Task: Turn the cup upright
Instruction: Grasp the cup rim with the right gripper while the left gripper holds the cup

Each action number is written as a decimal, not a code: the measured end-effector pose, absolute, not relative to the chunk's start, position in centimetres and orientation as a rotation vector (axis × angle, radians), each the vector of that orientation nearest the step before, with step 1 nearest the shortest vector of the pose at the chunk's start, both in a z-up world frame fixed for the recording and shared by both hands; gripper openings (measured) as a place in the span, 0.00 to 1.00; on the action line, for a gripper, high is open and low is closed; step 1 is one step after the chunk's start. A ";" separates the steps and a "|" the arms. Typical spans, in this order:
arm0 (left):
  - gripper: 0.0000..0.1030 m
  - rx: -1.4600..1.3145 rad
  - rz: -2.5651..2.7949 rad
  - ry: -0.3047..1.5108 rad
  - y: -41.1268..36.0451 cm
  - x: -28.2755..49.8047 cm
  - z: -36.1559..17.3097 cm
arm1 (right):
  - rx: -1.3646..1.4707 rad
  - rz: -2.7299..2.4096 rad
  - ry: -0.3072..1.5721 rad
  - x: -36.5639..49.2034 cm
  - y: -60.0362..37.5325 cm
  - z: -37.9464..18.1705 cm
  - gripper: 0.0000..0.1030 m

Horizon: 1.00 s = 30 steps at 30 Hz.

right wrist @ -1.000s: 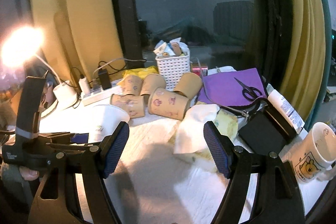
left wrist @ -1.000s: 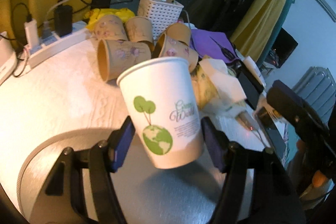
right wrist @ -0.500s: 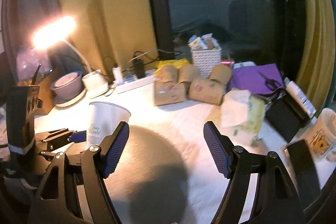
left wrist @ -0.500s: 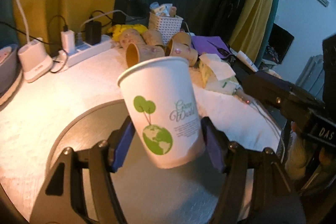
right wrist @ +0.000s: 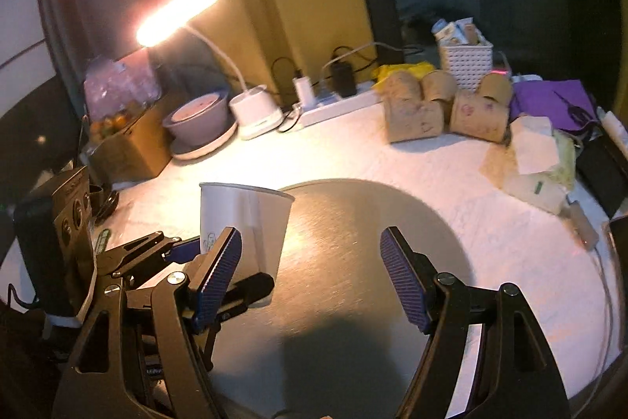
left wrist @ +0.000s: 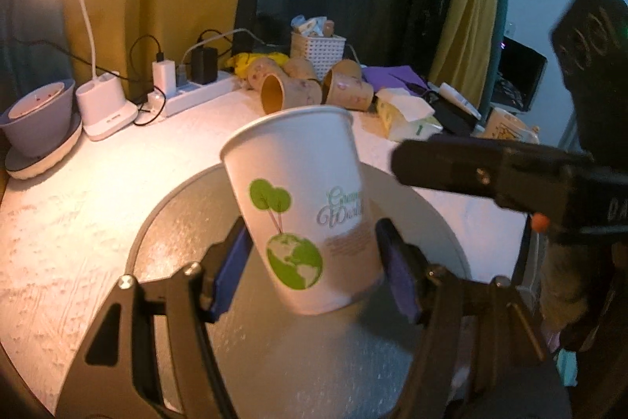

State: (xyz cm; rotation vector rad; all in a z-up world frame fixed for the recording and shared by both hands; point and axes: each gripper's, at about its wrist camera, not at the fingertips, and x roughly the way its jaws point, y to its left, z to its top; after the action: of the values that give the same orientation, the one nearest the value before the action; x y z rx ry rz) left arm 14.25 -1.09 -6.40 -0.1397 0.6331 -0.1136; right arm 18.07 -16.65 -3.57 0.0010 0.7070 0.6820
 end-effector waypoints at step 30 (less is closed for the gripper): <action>0.64 -0.024 -0.225 0.473 -2.1 7.9 -6.2 | 0.011 0.928 0.819 15.2 -11.3 -4.2 0.73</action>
State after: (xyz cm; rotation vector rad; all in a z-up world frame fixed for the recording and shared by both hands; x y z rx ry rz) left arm 7.95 -2.07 -6.19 -0.0240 0.4735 -0.2247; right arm 15.21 -11.25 -4.16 0.0111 0.8194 0.9275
